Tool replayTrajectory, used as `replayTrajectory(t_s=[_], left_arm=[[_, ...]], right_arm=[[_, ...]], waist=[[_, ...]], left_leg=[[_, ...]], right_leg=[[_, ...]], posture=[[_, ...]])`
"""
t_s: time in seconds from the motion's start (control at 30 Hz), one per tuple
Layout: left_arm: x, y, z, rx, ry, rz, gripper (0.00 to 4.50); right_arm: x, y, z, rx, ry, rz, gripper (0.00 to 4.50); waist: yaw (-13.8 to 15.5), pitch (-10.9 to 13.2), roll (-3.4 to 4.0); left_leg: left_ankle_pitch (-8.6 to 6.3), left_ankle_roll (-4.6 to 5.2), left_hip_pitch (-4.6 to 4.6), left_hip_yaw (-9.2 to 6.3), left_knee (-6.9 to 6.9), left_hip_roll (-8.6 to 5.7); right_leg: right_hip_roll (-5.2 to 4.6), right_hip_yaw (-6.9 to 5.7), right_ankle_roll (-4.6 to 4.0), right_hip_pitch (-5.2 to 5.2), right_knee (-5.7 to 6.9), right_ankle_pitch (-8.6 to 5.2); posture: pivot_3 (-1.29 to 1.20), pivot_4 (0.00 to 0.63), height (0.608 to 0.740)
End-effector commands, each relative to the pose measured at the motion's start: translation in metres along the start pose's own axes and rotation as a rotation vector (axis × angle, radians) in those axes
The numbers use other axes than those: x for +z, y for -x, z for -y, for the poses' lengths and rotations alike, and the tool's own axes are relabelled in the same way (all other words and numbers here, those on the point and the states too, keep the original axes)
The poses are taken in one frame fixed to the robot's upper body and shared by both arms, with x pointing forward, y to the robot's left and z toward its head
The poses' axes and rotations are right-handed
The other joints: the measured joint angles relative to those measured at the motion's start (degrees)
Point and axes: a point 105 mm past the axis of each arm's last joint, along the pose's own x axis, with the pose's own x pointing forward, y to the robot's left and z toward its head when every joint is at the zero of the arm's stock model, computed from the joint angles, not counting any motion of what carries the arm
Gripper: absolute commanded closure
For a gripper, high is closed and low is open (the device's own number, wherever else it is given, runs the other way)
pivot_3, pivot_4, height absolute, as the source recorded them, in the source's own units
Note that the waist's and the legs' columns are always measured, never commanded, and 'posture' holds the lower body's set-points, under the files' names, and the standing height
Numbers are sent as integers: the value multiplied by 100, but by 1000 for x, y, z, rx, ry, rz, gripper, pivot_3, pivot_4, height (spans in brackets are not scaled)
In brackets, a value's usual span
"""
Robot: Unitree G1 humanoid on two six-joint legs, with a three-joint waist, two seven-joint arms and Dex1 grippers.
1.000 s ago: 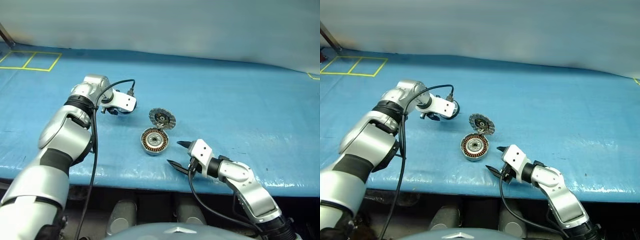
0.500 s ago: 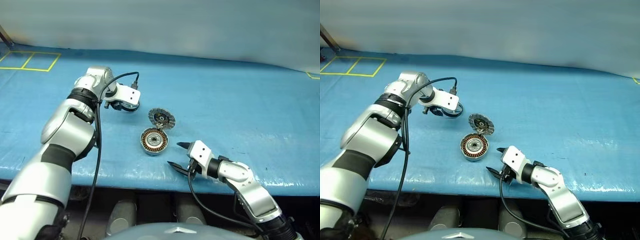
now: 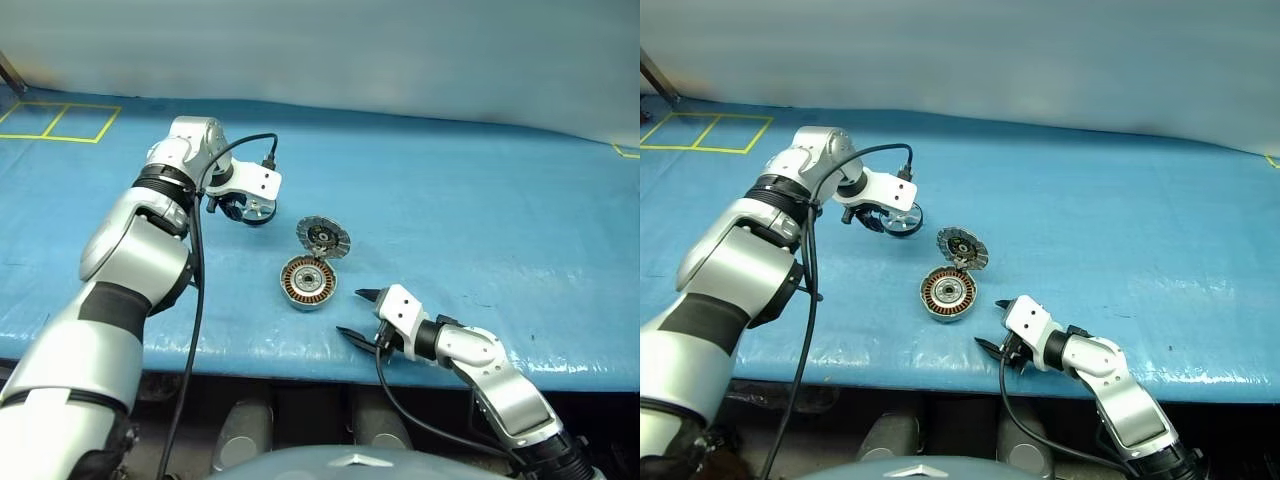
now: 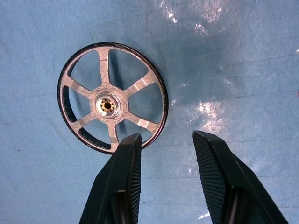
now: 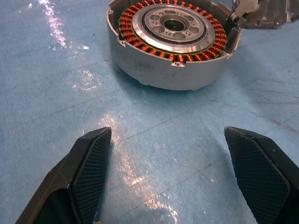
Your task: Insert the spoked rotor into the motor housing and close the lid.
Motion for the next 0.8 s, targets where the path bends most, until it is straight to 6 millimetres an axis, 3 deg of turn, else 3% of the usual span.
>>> replayTrajectory(t_s=[0.03, 0.2, 0.8], left_arm=[[4, 14, -22, 149, -40, -29, 2622], [10, 4, -31, 260, -66, -23, 2622], [9, -30, -7, 182, -94, -28, 2622]], right_arm=[[6, 1, 1, -2, 17, 24, 422], [7, 1, 1, -6, 20, 23, 422], [10, 4, -1, -32, 13, 33, 422]], waist=[[3, 0, 0], [9, 0, 0], [13, 0, -1]], left_leg=[[0, 0, 0, 0, 0, 0], [0, 0, 0, -1, 0, 0], [0, 0, 0, 0, 1, -1]], right_leg=[[0, 0, 0, 1, 0, 0], [0, 0, 2, 0, -1, 1], [0, 0, 2, 0, 0, 1]], posture=[[0, 150, 740], [0, 150, 740], [0, 150, 740]])
